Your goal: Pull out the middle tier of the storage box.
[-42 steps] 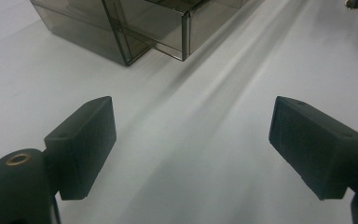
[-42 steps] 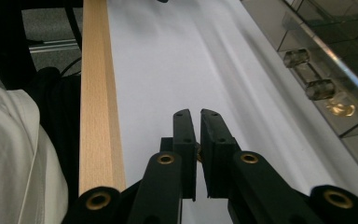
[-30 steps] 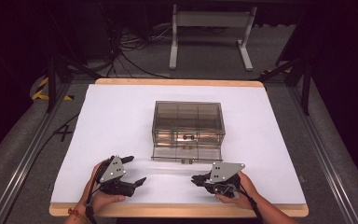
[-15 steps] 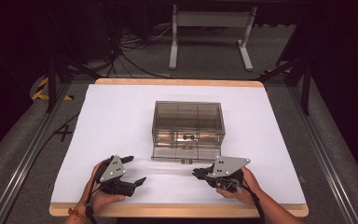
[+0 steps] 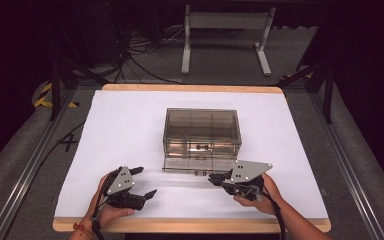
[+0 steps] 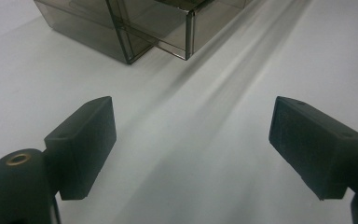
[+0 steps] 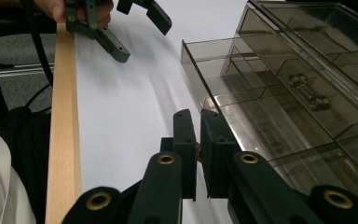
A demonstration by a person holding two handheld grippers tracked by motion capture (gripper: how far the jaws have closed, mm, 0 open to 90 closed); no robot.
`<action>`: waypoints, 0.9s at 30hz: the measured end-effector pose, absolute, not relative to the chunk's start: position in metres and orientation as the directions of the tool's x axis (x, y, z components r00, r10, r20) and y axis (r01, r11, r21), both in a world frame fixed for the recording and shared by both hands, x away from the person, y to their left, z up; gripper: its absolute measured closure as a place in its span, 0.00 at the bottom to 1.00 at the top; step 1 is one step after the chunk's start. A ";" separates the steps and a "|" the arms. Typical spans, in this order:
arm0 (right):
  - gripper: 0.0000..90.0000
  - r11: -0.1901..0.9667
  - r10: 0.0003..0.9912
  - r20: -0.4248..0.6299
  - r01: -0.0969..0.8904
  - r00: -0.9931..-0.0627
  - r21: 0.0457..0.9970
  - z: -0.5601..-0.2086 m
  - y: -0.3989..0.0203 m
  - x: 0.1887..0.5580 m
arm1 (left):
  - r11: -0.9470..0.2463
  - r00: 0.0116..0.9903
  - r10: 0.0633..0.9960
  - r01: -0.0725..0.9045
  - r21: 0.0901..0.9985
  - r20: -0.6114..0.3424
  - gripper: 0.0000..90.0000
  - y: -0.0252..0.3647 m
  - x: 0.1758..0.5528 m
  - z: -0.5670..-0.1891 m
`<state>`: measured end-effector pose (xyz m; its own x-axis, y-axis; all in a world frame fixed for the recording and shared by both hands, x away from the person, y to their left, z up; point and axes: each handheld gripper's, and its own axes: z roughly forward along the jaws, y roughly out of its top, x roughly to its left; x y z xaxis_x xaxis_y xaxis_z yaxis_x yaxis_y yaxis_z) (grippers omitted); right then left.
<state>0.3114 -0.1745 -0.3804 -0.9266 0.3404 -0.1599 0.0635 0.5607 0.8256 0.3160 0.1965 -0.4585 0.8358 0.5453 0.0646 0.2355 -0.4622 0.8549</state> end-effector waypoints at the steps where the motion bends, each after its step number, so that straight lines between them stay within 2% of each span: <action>1: 0.96 0.558 0.343 -0.161 0.063 -0.925 0.828 -0.379 -0.174 0.313 | -0.463 0.835 0.547 0.237 0.854 0.065 0.17 0.197 0.316 -0.458; 14: 0.96 0.539 0.371 -0.166 0.066 -0.914 0.840 -0.365 -0.170 0.328 | -0.460 0.838 0.542 0.236 0.856 0.061 0.17 0.197 0.316 -0.458; 27: 0.95 0.552 0.376 -0.165 0.078 -0.912 0.830 -0.368 -0.151 0.343 | -0.449 0.839 0.542 0.238 0.861 0.050 0.17 0.197 0.316 -0.459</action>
<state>0.3427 -0.1510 -0.3677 -0.9118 0.3760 -0.1651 0.0775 0.5524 0.8300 0.3155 0.1973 -0.4586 0.8391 0.5417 0.0504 0.2384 -0.4494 0.8610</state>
